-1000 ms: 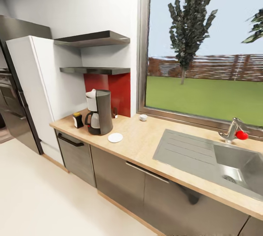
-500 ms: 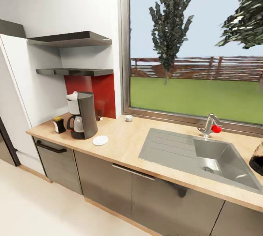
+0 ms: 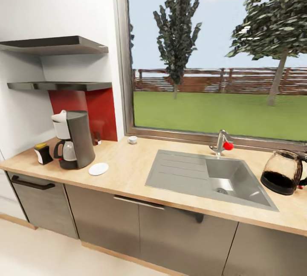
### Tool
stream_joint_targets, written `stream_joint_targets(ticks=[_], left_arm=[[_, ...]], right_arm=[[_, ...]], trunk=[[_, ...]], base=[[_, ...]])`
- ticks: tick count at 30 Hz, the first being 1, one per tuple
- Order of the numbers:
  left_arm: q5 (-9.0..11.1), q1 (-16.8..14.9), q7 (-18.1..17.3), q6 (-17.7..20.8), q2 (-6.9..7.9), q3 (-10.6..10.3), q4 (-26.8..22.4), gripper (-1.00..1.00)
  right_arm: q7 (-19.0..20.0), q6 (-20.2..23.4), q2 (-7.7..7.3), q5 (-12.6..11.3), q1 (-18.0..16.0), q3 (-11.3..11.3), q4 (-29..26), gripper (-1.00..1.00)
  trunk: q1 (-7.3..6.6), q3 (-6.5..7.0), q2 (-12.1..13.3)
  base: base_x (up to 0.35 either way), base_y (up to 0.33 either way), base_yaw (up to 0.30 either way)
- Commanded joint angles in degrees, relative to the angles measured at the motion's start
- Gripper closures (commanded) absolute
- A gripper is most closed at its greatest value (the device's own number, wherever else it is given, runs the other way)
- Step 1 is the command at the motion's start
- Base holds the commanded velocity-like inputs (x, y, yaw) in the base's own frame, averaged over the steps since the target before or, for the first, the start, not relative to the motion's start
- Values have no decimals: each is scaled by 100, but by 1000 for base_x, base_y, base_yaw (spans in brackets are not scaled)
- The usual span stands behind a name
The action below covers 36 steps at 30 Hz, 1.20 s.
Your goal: Set up a coffee station on the kitchen countertop: keep the coffee maker on the countertop, move the bottle of coffee from the kitchen shelf to the counter next to the coffee maker, place a paper coffee filter on top of the coffee maker, put the saucer next to the coffee maker with the coffee cup on the saucer, and place the electric kettle next to the coffee maker.
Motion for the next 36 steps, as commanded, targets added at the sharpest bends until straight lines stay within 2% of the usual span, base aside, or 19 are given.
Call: stream_joint_targets(ticks=[1, 23, 30, 36], left_arm=[[47, 3, 18, 14, 1, -49, -10, -100], [7, 3, 1, 6, 10, -66, -31, -100], [-5, 4, 4, 5, 11, -67, -15, -100], [-7, 3, 8, 8, 6, -67, -14, -100]], right_arm=[[-15, 35, 3, 60, 0, -48, -10, -100], [-29, 13, 24, 46, 0, -54, -50, -100], [-30, -224, 21, 51, 0, -57, -36, -100], [-30, -252, 13, 51, 0, -55, -28, -100]], trunk=[[2, 1, -4], [2, 68, -4], [2, 76, -4], [2, 76, -4]], base=[[0, 0, -285], [0, 0, -286], [0, 0, -286], [0, 0, -286]])
